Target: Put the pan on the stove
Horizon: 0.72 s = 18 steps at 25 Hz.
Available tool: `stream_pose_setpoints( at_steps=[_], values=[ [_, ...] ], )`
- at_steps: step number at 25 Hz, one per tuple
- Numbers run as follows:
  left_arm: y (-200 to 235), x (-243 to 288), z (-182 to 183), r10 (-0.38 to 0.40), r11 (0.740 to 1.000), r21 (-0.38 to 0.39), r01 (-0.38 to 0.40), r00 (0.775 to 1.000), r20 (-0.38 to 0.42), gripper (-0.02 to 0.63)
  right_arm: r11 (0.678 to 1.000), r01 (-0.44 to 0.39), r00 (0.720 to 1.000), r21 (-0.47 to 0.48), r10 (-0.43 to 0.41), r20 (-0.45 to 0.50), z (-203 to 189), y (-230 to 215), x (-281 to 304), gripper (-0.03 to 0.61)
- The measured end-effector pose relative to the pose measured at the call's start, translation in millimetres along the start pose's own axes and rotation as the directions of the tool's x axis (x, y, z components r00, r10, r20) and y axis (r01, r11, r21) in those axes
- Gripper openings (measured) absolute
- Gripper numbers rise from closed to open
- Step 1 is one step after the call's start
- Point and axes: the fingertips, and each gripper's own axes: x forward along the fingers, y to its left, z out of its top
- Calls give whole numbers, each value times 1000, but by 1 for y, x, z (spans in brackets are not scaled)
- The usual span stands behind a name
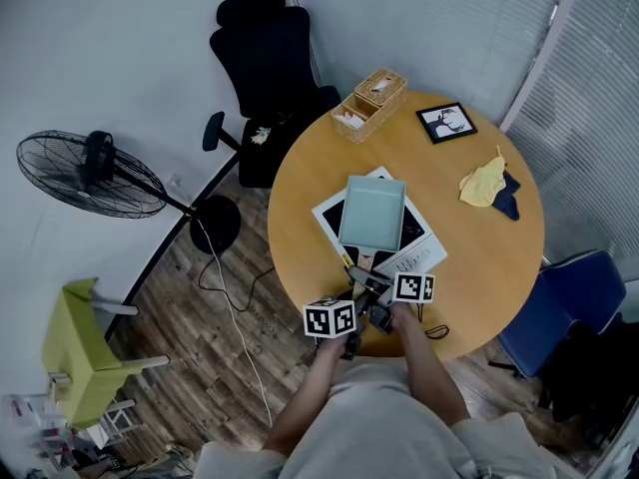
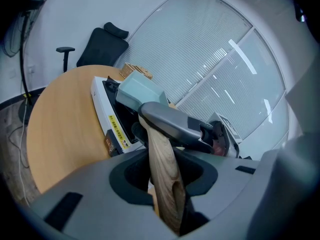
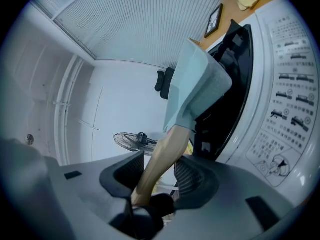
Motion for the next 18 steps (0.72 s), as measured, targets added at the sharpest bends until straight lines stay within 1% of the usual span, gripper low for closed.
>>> stream_pose_setpoints(
  at_steps=[5, 7, 8, 10, 12, 18],
  values=[
    [0, -2, 0, 2, 1000, 12, -2, 1000, -1, 130, 1000, -4, 1000, 20, 4, 13, 0, 1, 1, 184],
    [0, -3, -1, 4, 1000, 24, -4, 1000, -11, 135, 1000, 17, 1000, -2, -17, 10, 0, 0, 0, 213],
    [0, -3, -1, 3, 1000, 31, -2, 1000, -15, 138, 1000, 26, 1000, -11, -26, 6, 0, 0, -1, 216],
    [-2, -3, -1, -6, 999, 38, 6, 1000, -18, 153, 999, 35, 999, -6, -35, 1, 1, 0, -3, 230],
    [-4, -3, 0, -12, 999, 40, 13, 1000, -17, 182, 999, 47, 999, -2, -47, -3, 3, 0, -7, 249],
    [-4, -5, 3, 5, 997, 72, -4, 1000, -14, 212, 992, 108, 994, -63, -110, -18, 6, -3, -28, 267]
  ],
)
